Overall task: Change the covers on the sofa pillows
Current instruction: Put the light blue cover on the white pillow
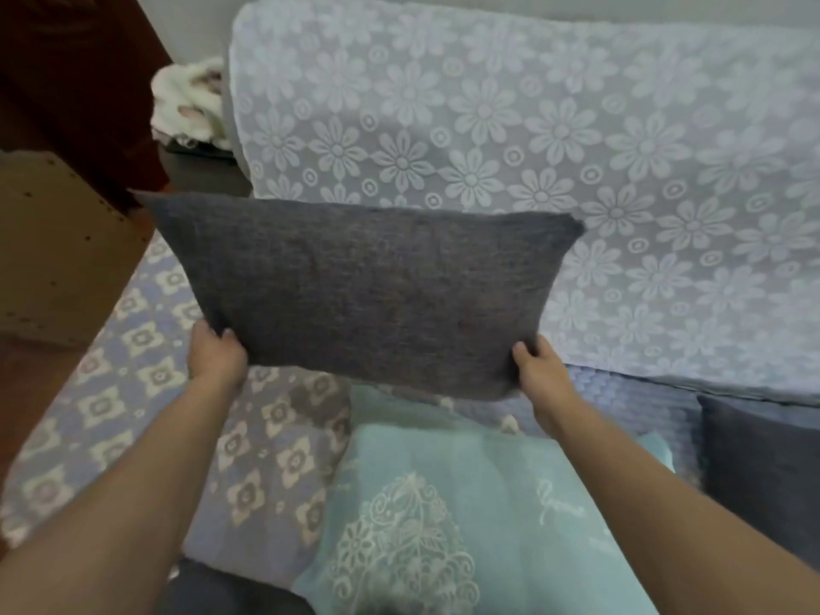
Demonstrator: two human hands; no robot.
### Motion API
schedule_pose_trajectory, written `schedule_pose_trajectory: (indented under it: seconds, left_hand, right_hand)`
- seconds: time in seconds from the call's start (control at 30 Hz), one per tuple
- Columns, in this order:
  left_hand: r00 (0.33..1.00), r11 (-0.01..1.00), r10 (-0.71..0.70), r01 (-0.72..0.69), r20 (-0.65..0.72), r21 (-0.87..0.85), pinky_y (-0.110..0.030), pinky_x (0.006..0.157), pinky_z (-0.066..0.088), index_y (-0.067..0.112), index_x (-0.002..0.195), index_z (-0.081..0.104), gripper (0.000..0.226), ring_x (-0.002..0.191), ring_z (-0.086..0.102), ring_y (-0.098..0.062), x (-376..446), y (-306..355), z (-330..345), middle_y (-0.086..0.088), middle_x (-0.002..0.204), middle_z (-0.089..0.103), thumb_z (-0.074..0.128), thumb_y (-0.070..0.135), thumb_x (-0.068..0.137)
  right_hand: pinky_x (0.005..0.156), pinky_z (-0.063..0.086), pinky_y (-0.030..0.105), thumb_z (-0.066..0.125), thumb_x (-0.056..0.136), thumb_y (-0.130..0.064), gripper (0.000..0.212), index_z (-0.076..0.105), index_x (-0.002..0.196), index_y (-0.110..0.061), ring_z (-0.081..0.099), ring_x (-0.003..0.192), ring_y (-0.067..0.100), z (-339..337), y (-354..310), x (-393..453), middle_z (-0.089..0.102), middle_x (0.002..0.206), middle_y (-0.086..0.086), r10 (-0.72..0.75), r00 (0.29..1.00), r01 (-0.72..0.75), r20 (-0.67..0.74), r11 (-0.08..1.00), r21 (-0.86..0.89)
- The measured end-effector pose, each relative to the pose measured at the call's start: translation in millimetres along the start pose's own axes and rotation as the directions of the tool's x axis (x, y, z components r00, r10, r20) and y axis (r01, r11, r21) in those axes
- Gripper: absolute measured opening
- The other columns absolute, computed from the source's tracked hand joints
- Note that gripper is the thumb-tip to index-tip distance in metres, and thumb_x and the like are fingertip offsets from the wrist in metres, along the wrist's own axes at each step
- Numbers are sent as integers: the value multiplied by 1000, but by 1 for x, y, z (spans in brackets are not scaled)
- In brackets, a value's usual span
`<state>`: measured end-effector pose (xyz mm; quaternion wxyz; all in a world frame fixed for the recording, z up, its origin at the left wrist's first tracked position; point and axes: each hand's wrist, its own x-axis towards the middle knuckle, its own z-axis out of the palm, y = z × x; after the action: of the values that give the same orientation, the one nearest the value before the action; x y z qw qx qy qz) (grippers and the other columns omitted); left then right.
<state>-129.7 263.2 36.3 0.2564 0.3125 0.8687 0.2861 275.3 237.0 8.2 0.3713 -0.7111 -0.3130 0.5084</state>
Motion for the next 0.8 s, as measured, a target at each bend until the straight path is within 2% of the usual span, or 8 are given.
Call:
schedule_pose_trajectory:
  seconds: [0.07,0.13,0.2,0.3,0.43,0.53,0.63,0.8]
  left_hand:
    - [980,983,-18,-19,197,183,-42,82,44,4,140,50,42,110,59,-41,9,9,9,-21,136,59,50,18,100]
    - [940,967,-8,-79,340,242,-39,93,46,9,148,43,55,123,57,-39,-6,18,28,-15,142,55,58,23,97]
    - [899,974,-3,-96,437,205,-41,106,46,15,155,34,74,129,55,-36,-32,20,58,-15,146,53,63,31,88]
    - [795,986,-19,-84,607,141,-44,102,51,21,157,30,85,121,62,-34,-85,22,109,-14,139,59,63,33,80]
    - [702,985,8,-130,712,116,-37,102,50,18,157,32,73,119,62,-28,-178,22,164,-10,142,58,62,19,90]
    - [559,971,-40,-175,828,164,-26,67,47,19,146,47,55,79,62,-18,-260,34,200,-9,109,69,59,16,93]
    - [422,967,-124,-151,898,205,-20,48,34,17,135,49,39,55,50,-11,-341,56,236,-5,84,57,58,11,97]
    - [365,965,-184,-107,913,237,-25,58,38,9,119,63,23,72,57,-21,-462,84,320,-7,91,65,57,21,100]
  right_hand:
    - [105,46,46,47,105,-26,49,35,153,-28,51,121,16,11,3,8,46,144,-8,134,984,-142,119,988,66]
    - [104,47,44,51,103,-24,57,29,155,-27,53,118,20,13,8,3,44,145,-4,207,959,-221,195,974,52]
    - [101,49,45,54,101,-21,55,33,152,-26,58,112,23,7,20,-4,47,142,1,236,944,-246,230,969,20]
    - [95,51,44,57,100,-18,49,41,146,-22,62,103,24,-31,48,-15,52,131,4,301,939,-300,169,953,-29]
    - [82,53,39,57,99,-17,43,47,141,-16,66,98,27,-126,97,-39,61,118,6,420,908,-420,7,907,-20]
    - [74,53,35,58,99,-18,40,49,138,-15,66,92,26,-219,132,-62,60,115,5,514,849,-516,-121,856,19]
    - [65,55,34,60,97,-17,35,53,132,-12,65,84,28,-319,165,-80,63,114,13,582,781,-585,-227,809,62]
    - [71,57,40,62,95,-28,22,63,111,-13,66,103,35,-462,227,-63,67,115,17,624,717,-621,-313,774,121]
